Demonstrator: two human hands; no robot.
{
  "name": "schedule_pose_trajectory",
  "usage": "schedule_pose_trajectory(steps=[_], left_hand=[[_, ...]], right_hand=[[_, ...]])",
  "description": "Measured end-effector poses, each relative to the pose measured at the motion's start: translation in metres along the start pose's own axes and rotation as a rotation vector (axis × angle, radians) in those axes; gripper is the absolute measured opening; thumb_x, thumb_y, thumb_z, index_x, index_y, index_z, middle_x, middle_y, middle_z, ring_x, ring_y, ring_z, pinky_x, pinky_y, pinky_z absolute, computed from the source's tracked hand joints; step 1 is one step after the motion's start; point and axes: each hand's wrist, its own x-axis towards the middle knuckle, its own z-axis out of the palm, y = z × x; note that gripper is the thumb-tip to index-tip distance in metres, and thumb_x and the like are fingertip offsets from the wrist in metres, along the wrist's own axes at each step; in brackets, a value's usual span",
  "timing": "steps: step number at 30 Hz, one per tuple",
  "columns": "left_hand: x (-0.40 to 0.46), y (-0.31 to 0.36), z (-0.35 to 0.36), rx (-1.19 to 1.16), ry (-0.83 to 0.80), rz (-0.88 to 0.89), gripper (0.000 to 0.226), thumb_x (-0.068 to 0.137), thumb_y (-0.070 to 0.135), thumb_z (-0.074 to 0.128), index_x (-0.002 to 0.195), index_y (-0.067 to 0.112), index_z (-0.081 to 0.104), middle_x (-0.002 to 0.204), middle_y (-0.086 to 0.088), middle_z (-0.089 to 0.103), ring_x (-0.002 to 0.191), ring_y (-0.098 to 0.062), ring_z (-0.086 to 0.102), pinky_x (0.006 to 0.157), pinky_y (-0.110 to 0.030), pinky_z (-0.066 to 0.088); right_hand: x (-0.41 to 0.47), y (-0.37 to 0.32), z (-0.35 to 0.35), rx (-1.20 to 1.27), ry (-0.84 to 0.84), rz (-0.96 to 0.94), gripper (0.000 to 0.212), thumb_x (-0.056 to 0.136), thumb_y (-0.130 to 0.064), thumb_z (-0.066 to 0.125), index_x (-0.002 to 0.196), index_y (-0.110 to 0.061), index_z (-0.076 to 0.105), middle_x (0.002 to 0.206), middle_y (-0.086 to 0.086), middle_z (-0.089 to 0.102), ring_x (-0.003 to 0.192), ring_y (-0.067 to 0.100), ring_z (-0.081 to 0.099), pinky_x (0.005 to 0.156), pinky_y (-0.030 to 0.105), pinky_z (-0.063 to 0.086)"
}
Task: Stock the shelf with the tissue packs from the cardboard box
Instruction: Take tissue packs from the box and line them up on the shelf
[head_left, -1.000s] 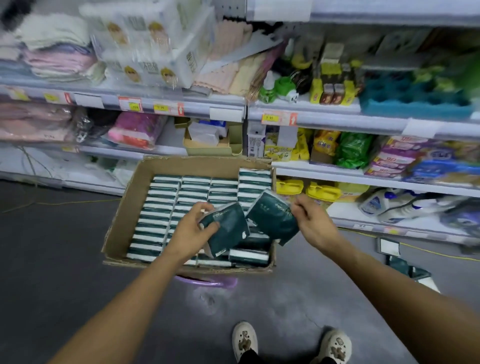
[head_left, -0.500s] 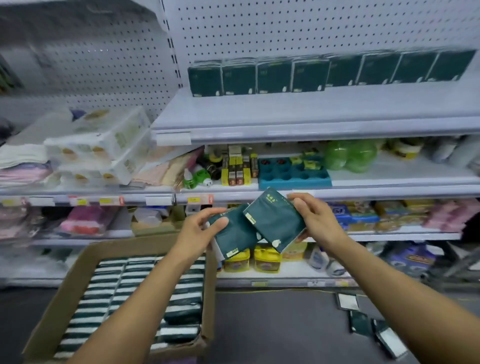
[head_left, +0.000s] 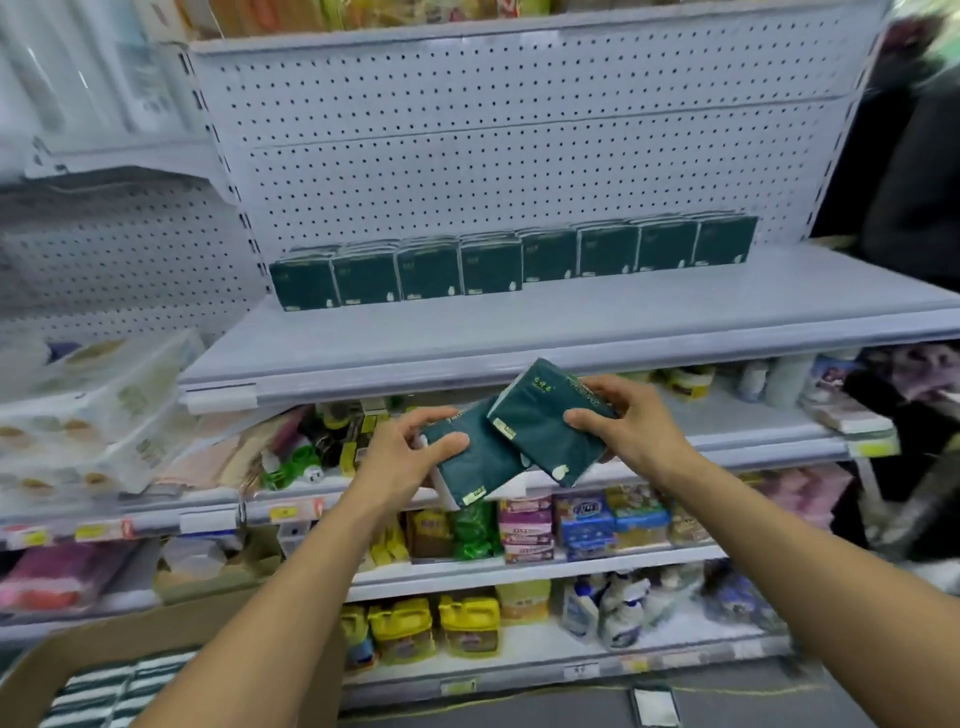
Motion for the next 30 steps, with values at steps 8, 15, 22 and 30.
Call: schedule_pose_trajectory(steps=[8, 15, 22, 30], left_hand=[[0.086, 0.047, 0.017, 0.035, 0.084, 0.147, 0.017, 0.084, 0.022, 0.076, 0.098, 0.031, 0.073, 0.102, -0.001, 0.070, 0.096, -0.025, 0.067, 0.074, -0.038, 0.061], [0.183, 0.066, 0.016, 0.053, 0.121, 0.218, 0.023, 0.087, 0.020, 0.073, 0.109, 0.026, 0.070, 0.095, -0.005, 0.063, 0.064, -0.004, 0.062, 0.053, -0.021, 0.053], [0.265, 0.057, 0.009, 0.098, 0.098, 0.154, 0.022, 0.087, 0.022, 0.073, 0.107, 0.031, 0.070, 0.098, -0.001, 0.067, 0.082, -0.019, 0.064, 0.057, -0.024, 0.054], [0.307, 0.048, 0.007, 0.054, 0.011, 0.113, 0.023, 0.085, 0.019, 0.074, 0.106, 0.030, 0.071, 0.100, -0.003, 0.071, 0.086, -0.022, 0.071, 0.063, -0.028, 0.057]], right_hand=[[0.093, -0.016, -0.062, -0.075, 0.150, -0.173, 0.023, 0.084, -0.007, 0.072, 0.097, -0.026, 0.067, 0.090, 0.003, 0.069, 0.074, 0.012, 0.065, 0.053, 0.022, 0.051], [0.202, 0.005, -0.087, -0.600, 0.208, -0.186, 0.026, 0.088, -0.033, 0.067, 0.111, -0.042, 0.060, 0.109, -0.014, 0.065, 0.099, 0.013, 0.058, 0.082, 0.036, 0.048], [0.287, 0.032, -0.059, -1.008, 0.057, -0.282, 0.054, 0.084, -0.046, 0.069, 0.133, -0.036, 0.050, 0.122, -0.011, 0.051, 0.115, 0.012, 0.044, 0.073, 0.031, 0.041], [0.356, 0.059, -0.055, -1.014, 0.129, -0.412, 0.050, 0.088, -0.034, 0.067, 0.135, -0.026, 0.051, 0.130, -0.006, 0.048, 0.124, 0.015, 0.036, 0.071, 0.033, 0.050]])
